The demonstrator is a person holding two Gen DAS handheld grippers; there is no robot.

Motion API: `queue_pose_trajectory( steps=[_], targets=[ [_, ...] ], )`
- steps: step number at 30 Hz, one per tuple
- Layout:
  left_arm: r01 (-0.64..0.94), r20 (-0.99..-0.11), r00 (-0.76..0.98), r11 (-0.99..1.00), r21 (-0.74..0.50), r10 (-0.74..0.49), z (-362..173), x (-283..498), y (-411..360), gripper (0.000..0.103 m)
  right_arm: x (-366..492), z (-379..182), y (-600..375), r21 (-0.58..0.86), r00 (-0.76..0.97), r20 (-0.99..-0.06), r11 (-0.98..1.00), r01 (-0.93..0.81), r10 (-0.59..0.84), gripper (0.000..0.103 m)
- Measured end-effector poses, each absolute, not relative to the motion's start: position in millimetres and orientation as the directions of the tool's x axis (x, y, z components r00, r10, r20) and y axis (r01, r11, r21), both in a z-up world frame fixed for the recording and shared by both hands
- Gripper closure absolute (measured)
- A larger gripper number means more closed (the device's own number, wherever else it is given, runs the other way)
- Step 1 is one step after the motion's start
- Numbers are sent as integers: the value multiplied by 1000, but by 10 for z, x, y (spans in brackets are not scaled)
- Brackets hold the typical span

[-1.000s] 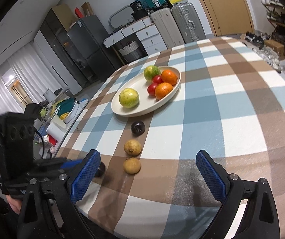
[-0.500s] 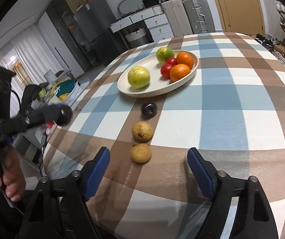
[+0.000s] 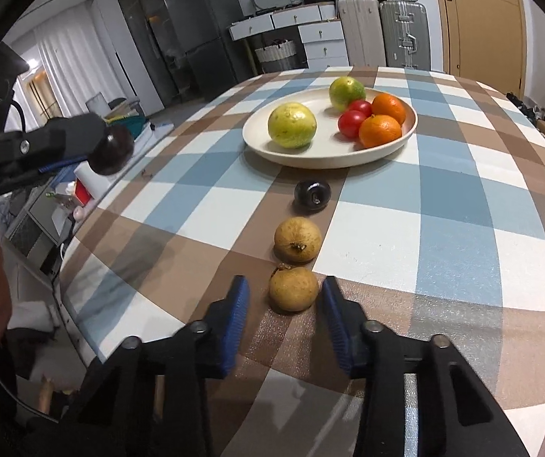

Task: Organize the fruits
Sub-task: 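Grasp a small brown kiwi with right gripper while left gripper holds the plum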

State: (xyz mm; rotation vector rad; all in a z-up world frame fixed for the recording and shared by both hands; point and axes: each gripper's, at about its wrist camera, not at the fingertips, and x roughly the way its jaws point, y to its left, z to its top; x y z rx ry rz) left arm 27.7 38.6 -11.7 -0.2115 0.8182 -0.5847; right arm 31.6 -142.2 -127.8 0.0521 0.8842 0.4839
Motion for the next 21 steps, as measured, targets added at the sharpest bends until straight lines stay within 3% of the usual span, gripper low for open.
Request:
queue_pose_trajectory(
  steps=[21],
  targets=[
    [369,-669,513,842,-394,-538,-239,906,261,85,541,-823,-1892,353,629,-609,875,-331,483,76]
  ],
)
